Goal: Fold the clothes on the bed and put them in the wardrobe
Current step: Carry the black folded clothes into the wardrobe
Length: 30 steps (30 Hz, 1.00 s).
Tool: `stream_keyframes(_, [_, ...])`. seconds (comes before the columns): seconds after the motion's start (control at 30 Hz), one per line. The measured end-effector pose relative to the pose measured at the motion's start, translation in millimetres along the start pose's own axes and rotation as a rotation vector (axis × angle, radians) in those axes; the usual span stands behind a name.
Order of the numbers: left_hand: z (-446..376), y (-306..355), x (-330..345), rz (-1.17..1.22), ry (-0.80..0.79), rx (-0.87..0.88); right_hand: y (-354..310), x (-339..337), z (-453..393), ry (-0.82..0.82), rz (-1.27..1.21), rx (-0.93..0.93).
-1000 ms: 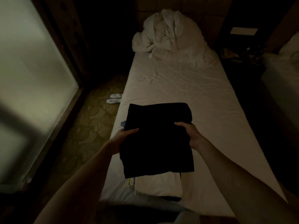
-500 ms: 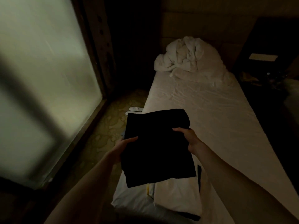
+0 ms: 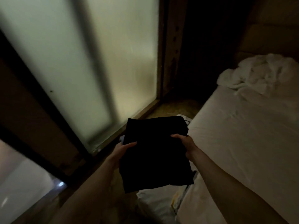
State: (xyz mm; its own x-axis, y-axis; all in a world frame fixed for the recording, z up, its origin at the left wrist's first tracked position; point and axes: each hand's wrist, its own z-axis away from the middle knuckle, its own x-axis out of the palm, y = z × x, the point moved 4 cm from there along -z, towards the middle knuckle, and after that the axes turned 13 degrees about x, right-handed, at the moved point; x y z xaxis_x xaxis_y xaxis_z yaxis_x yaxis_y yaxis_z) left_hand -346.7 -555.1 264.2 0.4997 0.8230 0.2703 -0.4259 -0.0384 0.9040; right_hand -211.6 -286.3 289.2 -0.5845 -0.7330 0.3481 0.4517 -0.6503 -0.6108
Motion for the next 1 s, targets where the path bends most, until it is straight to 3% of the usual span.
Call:
stream_keyframes(0.37, [101.7, 7.5, -120.5, 0.043, 0.434, 0.154, 47.0, 151.0, -41.4, -0.268, 0.348, 0.146])
stream_keyframes(0.57, [178.3, 8.7, -206.6, 0.079, 0.671, 0.17, 106.7, 264.0, -54.1, -0.32, 0.467, 0.146])
stream_keyframes(1.0, [323.6, 19.7, -404.3, 0.151, 0.915, 0.211, 243.7, 498.8, -52.1, -0.464, 0.657, 0.247])
